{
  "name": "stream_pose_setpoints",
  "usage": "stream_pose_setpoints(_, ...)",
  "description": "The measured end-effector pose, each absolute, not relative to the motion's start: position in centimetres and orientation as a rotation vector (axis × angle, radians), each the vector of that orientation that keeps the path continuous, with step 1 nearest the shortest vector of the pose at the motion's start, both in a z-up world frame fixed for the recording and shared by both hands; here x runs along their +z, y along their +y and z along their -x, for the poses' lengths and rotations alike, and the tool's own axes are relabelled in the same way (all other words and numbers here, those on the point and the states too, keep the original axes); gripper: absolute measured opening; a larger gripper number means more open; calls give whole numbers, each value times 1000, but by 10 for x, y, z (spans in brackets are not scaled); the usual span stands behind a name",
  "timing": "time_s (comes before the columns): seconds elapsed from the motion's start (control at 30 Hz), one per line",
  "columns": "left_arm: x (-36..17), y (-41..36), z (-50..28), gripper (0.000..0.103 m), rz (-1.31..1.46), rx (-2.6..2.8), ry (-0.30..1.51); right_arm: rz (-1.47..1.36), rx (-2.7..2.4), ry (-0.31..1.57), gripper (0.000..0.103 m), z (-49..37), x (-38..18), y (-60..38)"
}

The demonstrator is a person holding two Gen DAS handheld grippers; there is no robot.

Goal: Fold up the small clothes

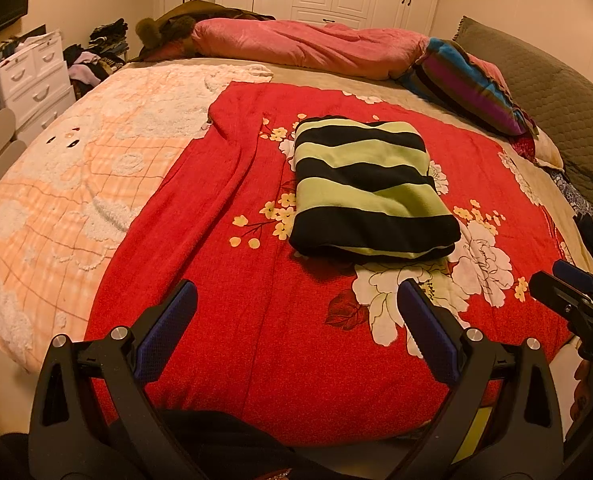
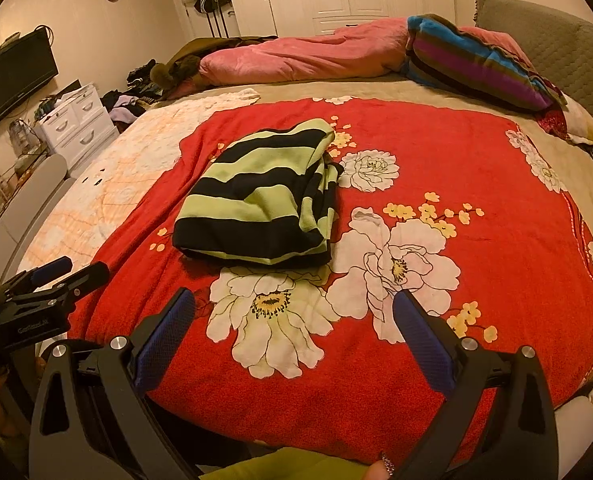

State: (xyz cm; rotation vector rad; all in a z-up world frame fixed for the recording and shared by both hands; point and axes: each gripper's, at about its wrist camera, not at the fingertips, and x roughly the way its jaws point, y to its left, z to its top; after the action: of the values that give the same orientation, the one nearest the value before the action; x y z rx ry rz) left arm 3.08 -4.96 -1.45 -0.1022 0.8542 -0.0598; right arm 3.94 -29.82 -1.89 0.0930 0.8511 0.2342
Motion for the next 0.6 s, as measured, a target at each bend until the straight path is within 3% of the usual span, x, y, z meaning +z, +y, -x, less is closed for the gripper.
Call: stream_pose_setpoints(0.6,-14,-50,-31,94,96,-60,857,-91,233,856,99,-39,-20,-298)
